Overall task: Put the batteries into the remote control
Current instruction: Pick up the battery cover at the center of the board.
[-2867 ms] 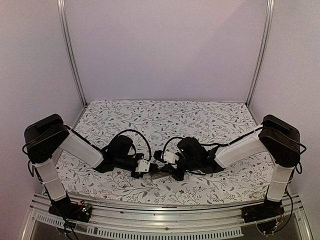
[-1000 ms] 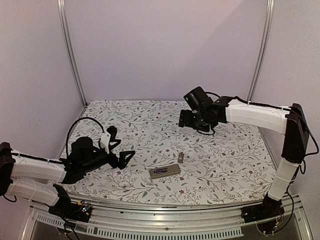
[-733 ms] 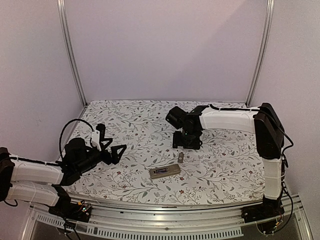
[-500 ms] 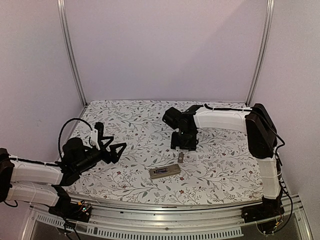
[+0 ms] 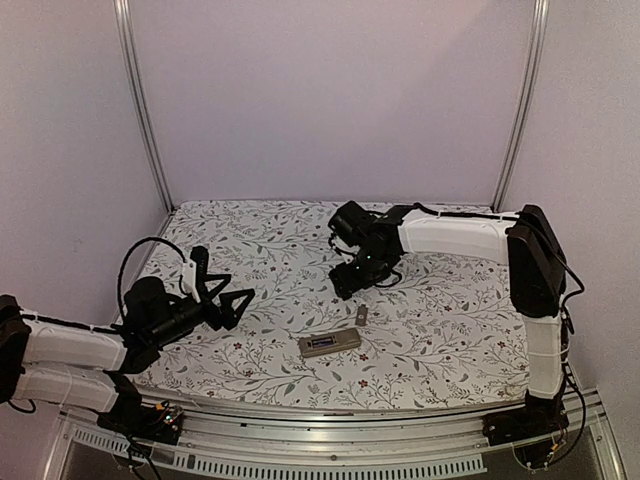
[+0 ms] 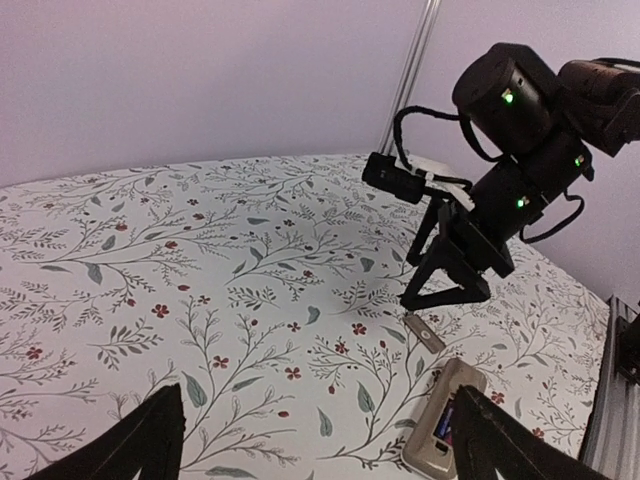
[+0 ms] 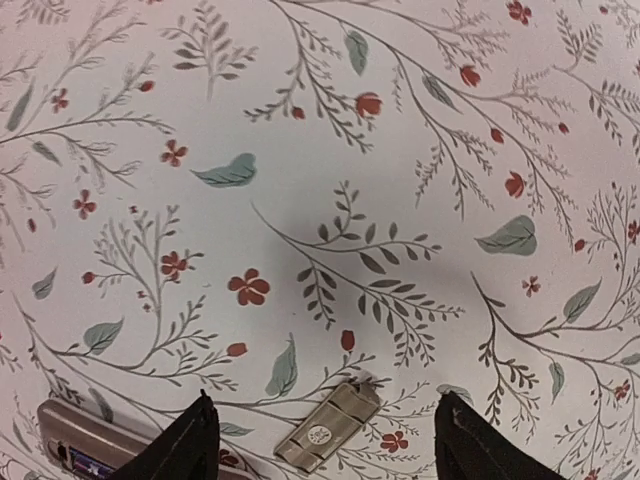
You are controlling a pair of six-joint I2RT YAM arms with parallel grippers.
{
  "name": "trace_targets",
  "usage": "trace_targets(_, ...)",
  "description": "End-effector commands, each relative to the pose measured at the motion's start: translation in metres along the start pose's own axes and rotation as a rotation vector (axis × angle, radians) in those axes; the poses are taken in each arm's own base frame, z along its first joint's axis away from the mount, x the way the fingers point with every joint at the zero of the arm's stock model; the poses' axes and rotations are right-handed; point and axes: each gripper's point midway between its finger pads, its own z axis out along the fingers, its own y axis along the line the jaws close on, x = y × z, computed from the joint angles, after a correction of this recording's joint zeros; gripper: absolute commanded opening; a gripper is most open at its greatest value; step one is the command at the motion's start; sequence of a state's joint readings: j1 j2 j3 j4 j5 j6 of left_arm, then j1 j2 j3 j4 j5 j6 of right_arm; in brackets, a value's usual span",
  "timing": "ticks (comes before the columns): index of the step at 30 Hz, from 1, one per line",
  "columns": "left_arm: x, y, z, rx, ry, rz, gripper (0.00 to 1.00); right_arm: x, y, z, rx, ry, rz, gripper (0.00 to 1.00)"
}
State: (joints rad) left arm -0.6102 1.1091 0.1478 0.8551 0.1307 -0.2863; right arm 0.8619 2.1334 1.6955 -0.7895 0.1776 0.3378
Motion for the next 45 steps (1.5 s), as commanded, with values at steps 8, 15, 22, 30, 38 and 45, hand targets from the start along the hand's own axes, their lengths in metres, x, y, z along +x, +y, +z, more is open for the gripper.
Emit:
trace_targets(8, 0.013, 0.002, 0.003, 0.012, 0.04, 0.016, 0.92, -0.031, 0.006, -0.02, -0.221, -0.098, -0.467, 0.86)
trace_targets(15, 0.021, 0.002, 0.005, 0.016, 0.066, 0.017, 0.91, -0.013, 0.004, -0.006, -0.262, -0.065, -0.602, 0.41)
trace_targets(22, 0.026, 0.002, 0.006, 0.016, 0.085, 0.018, 0.91, 0.014, 0.001, 0.02, -0.287, 0.032, -0.607, 0.44)
trace_targets(30, 0.032, -0.001, 0.008, 0.023, 0.103, 0.015, 0.91, 0.033, -0.005, 0.025, -0.28, 0.052, -0.578, 0.38)
trace_targets(38, 0.033, -0.003, 0.009, 0.021, 0.104, 0.024, 0.91, 0.042, -0.008, 0.039, -0.262, 0.079, -0.574, 0.18)
trace_targets(45, 0.032, -0.004, 0.009, 0.02, 0.104, 0.027, 0.91, 0.041, -0.006, 0.031, -0.282, 0.072, -0.567, 0.05)
